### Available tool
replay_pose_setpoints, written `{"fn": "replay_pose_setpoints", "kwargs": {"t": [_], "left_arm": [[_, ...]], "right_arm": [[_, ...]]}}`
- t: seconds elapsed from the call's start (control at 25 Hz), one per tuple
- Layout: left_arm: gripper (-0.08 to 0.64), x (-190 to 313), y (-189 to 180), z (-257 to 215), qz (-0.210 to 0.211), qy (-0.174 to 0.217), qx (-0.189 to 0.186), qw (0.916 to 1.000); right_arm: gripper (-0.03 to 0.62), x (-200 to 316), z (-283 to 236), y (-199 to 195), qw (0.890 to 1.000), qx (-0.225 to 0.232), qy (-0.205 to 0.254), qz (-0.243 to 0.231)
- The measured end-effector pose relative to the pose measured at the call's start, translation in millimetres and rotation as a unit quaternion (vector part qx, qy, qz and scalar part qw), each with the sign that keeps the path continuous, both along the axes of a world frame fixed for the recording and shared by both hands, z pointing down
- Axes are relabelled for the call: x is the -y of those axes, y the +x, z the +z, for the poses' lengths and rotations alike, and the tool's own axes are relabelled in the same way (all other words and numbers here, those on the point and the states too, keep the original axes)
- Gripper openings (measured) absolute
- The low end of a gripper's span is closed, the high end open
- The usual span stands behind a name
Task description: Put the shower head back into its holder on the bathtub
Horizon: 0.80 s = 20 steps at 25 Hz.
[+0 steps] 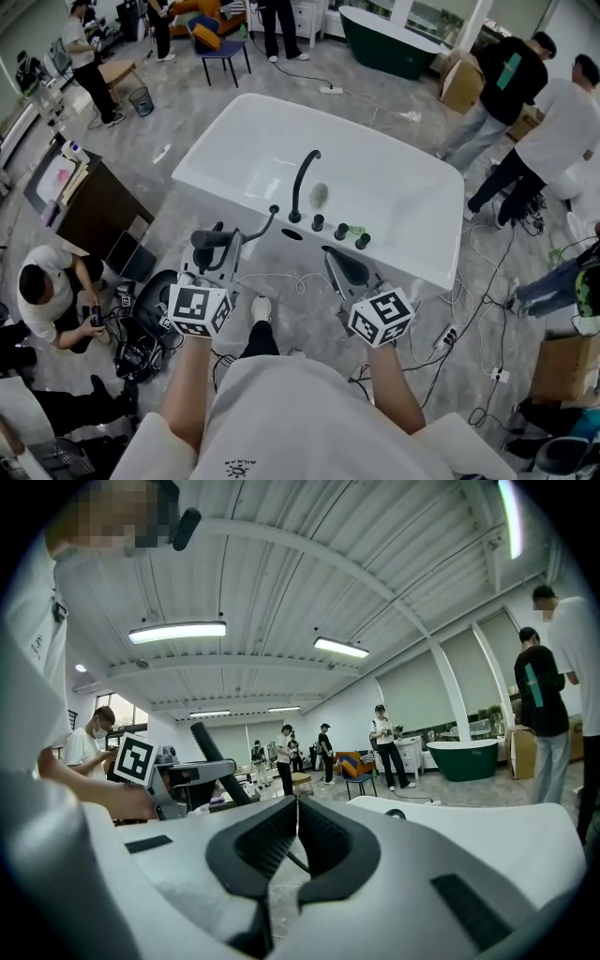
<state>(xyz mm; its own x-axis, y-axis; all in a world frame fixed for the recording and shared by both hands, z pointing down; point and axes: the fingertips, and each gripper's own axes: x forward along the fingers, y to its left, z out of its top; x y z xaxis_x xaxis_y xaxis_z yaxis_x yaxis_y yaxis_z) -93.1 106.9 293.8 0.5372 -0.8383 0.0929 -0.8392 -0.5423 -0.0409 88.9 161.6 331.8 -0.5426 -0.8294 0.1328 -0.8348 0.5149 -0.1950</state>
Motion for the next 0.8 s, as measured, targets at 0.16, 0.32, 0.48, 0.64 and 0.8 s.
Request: {"fn": "replay_pose_setpoints", "kwargs": {"t": [0.16,0.32,0.48,0.64,0.8], "left_arm": [[0.14,18.0,-0.2,-11.7,0.012,0.016,0.0,0.9998],[0.14,43.7,0.0,-15.7,0.021,0.019,-0.005,0.9996],[0.14,70.2,-1.0,-12.0,0.03,0.018,-0.004,0.9994],[0.14,98.8,-1.1,-9.9,0.036,0.013,-0.006,0.9992],[0.14,125.3,-1.3,-10.9,0.046,0.011,-0.008,0.9989]], "right_arm": [[0.018,18.5,0.0,-3.4,1.0,-0.002,0.0,0.005],[0.018,42.3,2.5,-7.7,1.0,-0.002,-0.003,0.008],[0.017,68.2,5.5,-12.1,1.0,-0.003,-0.003,0.012],[0.017,93.3,6.1,-9.7,1.0,-0.003,-0.009,0.023],[0.017,118.4,3.7,-10.2,0.999,-0.007,-0.012,0.031]]}}
